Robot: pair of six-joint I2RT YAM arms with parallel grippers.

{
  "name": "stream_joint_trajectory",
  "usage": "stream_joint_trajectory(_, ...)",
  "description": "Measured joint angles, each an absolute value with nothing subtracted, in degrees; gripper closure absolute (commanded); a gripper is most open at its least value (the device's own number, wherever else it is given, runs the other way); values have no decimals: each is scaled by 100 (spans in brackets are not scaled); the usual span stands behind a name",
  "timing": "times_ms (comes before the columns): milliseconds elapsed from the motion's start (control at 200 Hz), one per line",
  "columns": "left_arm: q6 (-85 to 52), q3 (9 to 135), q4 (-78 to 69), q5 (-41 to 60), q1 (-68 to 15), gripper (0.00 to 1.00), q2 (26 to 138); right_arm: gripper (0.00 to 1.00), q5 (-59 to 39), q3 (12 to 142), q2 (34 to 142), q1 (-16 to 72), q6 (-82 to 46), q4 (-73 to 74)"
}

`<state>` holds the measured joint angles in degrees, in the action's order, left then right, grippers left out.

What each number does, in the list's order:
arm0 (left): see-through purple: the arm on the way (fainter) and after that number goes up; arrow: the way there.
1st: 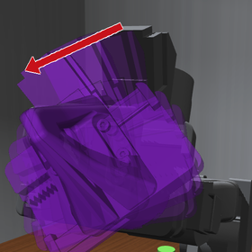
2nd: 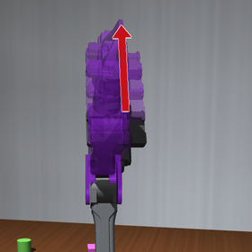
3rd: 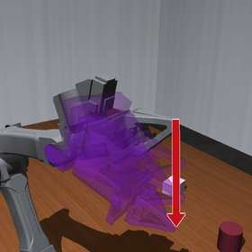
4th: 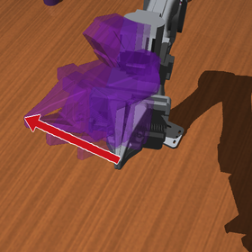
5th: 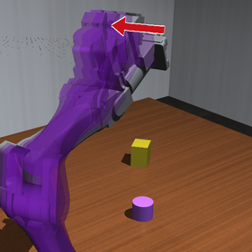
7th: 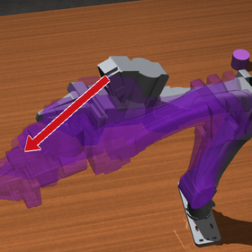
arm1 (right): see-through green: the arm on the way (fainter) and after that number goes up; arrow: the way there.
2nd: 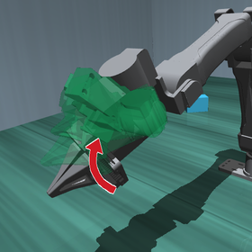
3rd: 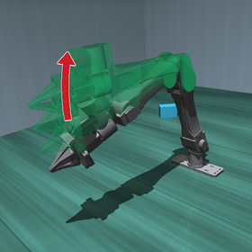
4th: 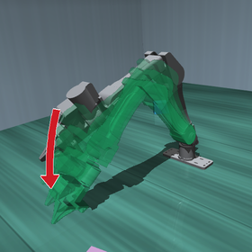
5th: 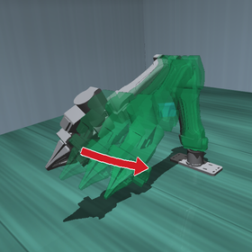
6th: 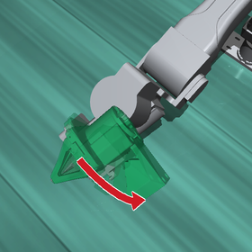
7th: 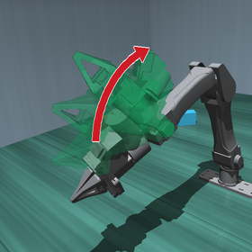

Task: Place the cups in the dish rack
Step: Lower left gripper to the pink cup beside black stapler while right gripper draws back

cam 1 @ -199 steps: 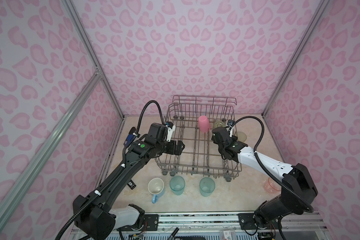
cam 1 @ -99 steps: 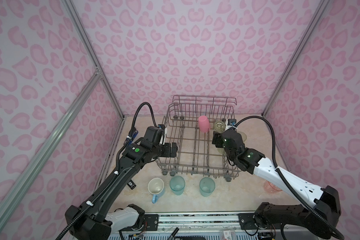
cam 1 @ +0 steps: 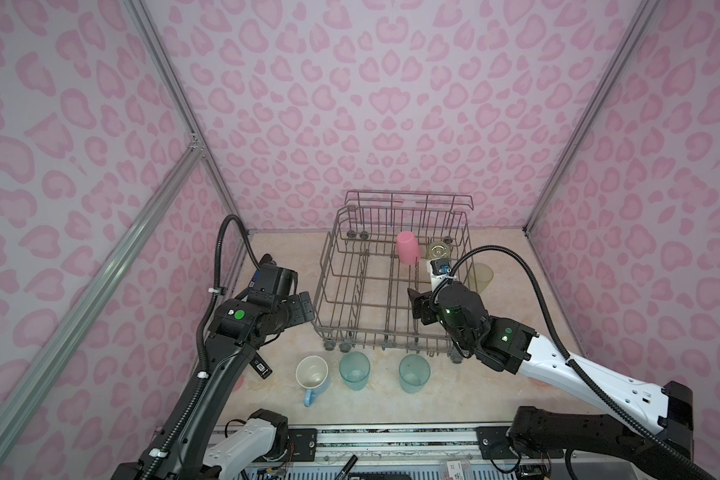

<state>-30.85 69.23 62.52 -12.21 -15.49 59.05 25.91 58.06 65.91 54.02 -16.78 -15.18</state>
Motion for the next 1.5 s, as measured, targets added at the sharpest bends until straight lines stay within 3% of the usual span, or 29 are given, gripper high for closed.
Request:
stream_joint_trajectory(405,-3450,6042,6471,-873,923,3,5590,18,2615,6060,6482,5826,-1214,-1962)
stream_joint_trajectory(705,-3699,5509,6414,-731,2056,5,5378,18,2851,6090,6298,5850,-972,-2047)
stream_joint_trajectory(1025,-3811,5256,6099,-996,2320,10,5618,18,2958,5988,6217,5848,-943,-1929)
stream_joint_trajectory(1505,-3918,5011,5498,-1326,2469,38,6075,18,3188,5778,6099,5848,-731,-1551)
